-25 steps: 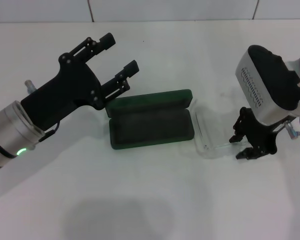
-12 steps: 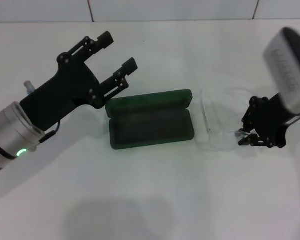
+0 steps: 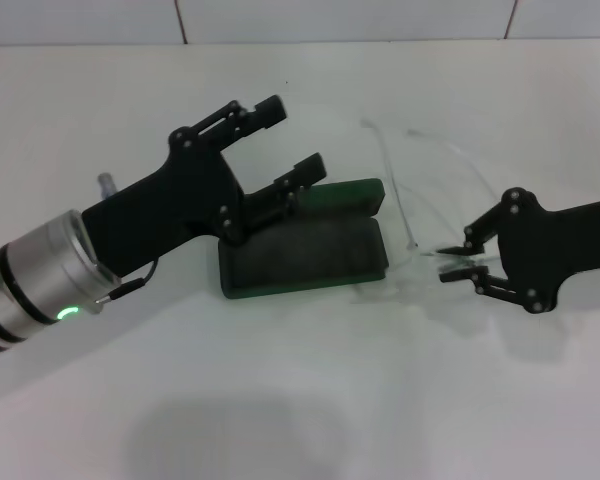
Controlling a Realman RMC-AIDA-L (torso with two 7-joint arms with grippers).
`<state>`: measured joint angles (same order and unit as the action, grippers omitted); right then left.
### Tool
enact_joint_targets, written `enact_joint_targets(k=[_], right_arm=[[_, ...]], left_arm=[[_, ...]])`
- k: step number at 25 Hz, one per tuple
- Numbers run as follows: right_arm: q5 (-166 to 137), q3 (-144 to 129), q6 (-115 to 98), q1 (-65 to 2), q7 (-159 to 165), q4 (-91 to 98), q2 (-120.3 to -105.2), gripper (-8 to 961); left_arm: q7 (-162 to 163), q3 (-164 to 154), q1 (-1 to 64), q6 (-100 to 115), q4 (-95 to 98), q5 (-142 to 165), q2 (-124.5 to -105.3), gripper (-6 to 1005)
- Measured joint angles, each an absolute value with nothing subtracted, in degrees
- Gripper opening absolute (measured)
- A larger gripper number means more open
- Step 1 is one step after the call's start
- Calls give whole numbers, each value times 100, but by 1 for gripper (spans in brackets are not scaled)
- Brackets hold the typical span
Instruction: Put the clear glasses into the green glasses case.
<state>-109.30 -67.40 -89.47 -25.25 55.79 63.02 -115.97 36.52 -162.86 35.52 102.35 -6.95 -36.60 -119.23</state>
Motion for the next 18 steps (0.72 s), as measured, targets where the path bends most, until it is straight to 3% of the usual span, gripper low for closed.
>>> enact_joint_targets(k=[9, 18], right_arm=[[-9353, -6773, -8777, -2443, 3024, 4823, -11591, 116], [-9288, -6804, -8760, -2419, 2636, 4658, -11600, 116]], left_arm=[[4226, -16286, 4177, 10269, -756, -2895, -11923, 711], [4436, -16248, 4315, 10423, -727, -2879, -11881, 711]])
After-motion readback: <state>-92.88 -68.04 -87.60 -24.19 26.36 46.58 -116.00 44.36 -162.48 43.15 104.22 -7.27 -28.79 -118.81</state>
